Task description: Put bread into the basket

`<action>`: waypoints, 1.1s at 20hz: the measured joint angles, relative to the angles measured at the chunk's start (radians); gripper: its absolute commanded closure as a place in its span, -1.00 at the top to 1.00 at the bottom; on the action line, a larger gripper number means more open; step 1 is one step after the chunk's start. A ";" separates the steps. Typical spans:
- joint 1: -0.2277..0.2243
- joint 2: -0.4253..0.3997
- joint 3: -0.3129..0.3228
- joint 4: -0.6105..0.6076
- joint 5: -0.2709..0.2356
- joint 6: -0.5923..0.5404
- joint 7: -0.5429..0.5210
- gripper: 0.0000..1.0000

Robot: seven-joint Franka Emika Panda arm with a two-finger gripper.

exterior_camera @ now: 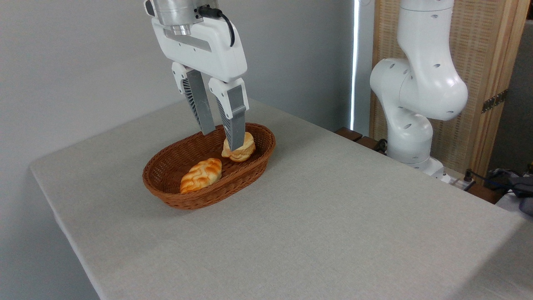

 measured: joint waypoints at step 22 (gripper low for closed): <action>0.003 -0.005 -0.036 0.000 0.000 0.047 -0.070 1.00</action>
